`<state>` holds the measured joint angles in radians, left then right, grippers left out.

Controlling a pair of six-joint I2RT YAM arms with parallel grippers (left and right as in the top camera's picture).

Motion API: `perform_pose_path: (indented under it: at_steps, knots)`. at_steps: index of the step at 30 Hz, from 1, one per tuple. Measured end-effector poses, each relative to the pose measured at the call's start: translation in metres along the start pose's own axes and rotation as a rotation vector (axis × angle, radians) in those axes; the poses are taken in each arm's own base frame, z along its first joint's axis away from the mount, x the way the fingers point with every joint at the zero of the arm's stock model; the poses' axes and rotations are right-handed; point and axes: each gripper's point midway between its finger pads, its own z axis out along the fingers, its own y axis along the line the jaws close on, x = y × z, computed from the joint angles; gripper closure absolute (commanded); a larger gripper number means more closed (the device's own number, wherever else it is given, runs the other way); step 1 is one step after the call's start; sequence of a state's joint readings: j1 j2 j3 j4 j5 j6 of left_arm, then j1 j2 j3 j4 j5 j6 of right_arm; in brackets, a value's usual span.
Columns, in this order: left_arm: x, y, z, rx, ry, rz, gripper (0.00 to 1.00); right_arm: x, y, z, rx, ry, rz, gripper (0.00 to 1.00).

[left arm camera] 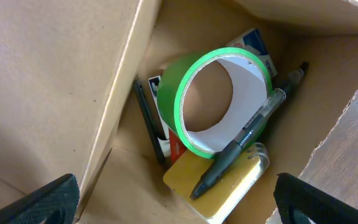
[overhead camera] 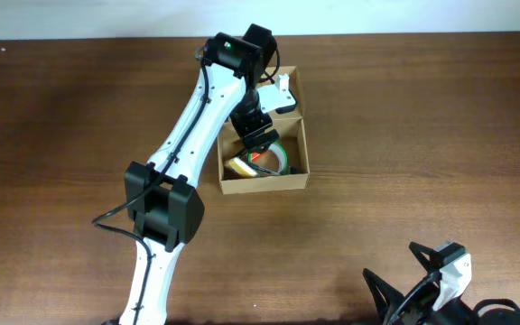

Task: Pack container
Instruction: 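Carry the black pen into the cardboard box and drop it, then lift the left gripper away and raise the right arm toward the box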

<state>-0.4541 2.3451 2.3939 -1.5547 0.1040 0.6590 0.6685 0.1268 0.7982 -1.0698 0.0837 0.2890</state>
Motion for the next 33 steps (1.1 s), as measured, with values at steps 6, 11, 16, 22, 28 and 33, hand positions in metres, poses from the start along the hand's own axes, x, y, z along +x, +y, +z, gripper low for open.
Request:
perform_pose_path:
  at_steps: [6,11,16,22,28,33]
  knots:
    - [-0.001,0.002,-0.003,-0.01,-0.007,-0.022,0.0,0.0,0.0,0.0,0.0,0.0,-0.001,0.01]
    - [-0.011,0.007,-0.021,-0.049,-0.057,-0.069,0.0,0.0,0.0,0.0,0.0,0.0,0.0,0.01]
    - [-0.021,0.011,-0.048,-0.093,-0.127,-0.113,0.0,-0.003,0.001,0.0,-0.005,-0.01,0.001,0.01]
    - [-0.029,0.015,-0.073,-0.129,-0.198,-0.19,0.0,-0.01,0.011,-0.001,-0.058,-0.038,0.01,0.01]
    - [-0.024,0.01,-0.077,-0.112,-0.192,-0.294,0.0,-0.059,0.022,-0.007,-0.103,-0.234,0.036,0.01]
    - [-0.013,0.015,-0.077,-0.097,-0.174,-0.395,0.0,-0.081,0.021,0.007,-0.044,-0.203,0.071,0.01]
